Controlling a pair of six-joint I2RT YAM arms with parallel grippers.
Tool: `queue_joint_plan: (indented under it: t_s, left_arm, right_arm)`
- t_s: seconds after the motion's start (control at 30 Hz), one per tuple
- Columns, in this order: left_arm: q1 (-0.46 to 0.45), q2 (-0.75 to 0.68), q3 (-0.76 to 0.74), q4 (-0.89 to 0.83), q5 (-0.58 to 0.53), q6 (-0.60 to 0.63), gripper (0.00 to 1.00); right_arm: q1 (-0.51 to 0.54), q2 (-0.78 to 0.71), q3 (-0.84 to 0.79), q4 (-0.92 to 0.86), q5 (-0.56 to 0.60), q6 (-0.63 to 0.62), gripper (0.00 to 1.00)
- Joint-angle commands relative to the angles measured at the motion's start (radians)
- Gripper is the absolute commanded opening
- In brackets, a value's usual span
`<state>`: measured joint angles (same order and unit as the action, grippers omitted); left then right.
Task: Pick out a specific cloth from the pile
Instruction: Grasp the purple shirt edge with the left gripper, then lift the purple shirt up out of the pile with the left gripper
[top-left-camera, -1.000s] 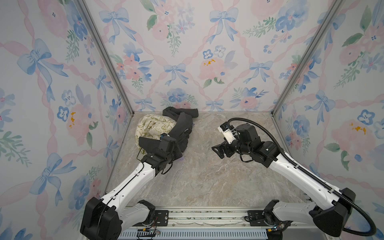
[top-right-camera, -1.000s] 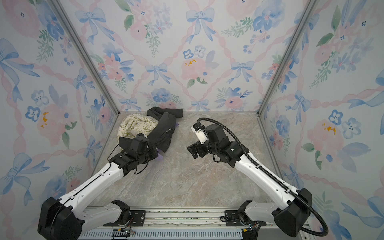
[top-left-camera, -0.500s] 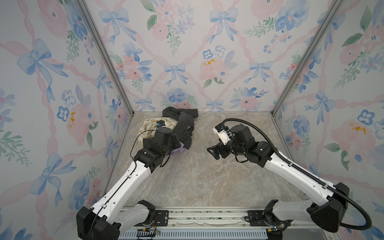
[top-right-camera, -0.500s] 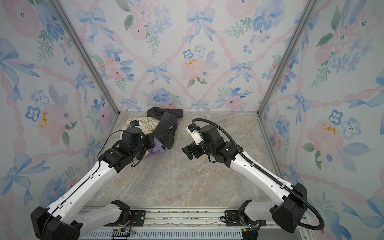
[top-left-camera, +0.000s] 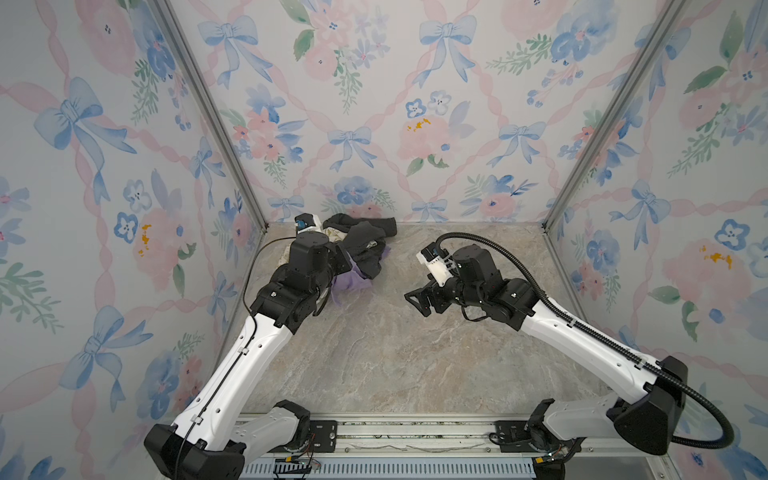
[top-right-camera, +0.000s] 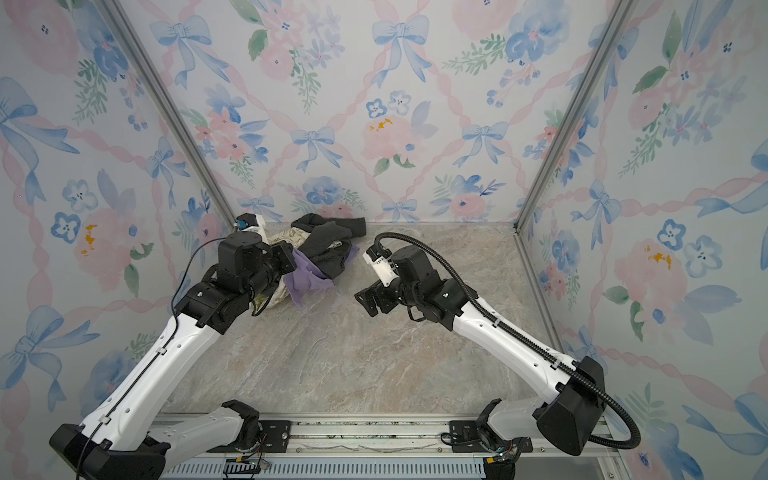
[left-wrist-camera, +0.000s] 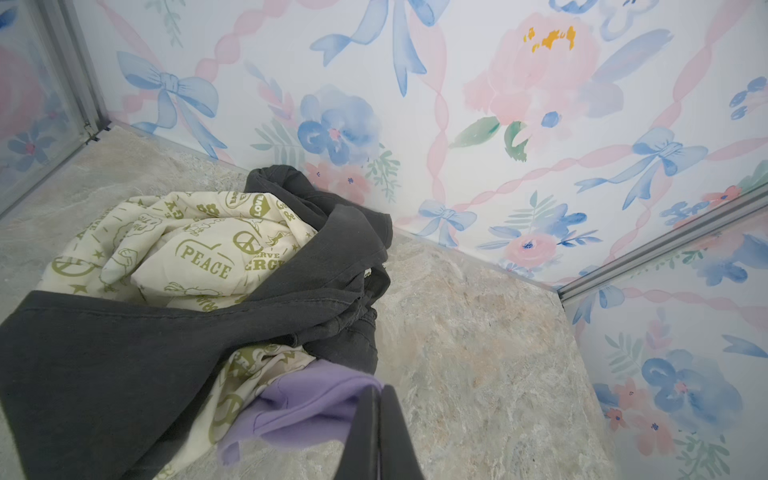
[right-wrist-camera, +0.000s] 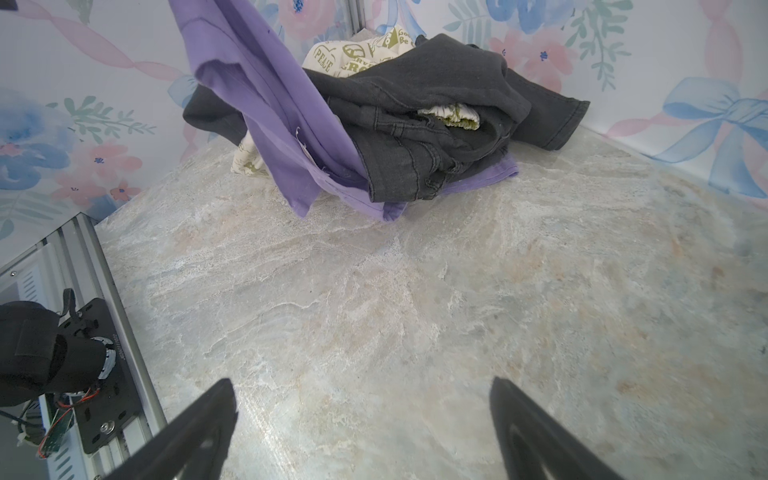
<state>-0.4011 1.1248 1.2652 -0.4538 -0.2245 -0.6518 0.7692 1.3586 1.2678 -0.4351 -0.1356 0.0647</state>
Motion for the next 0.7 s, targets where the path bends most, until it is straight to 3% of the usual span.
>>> queue_joint_plan:
  t_s: [0.0,0.67]
  left_arm:
    - [0.017,0.008,0.104,0.075,-0.007,0.035,0.0]
    - [0.035,0.177,0.503,0.076,0.059,0.089,0.0]
  right_arm:
    - [0.012,0.006,0.03,0.011,-0.009,0.011,0.97]
    - [0.014,0.002,0.05,0.01,-0.004,0.006,0.97]
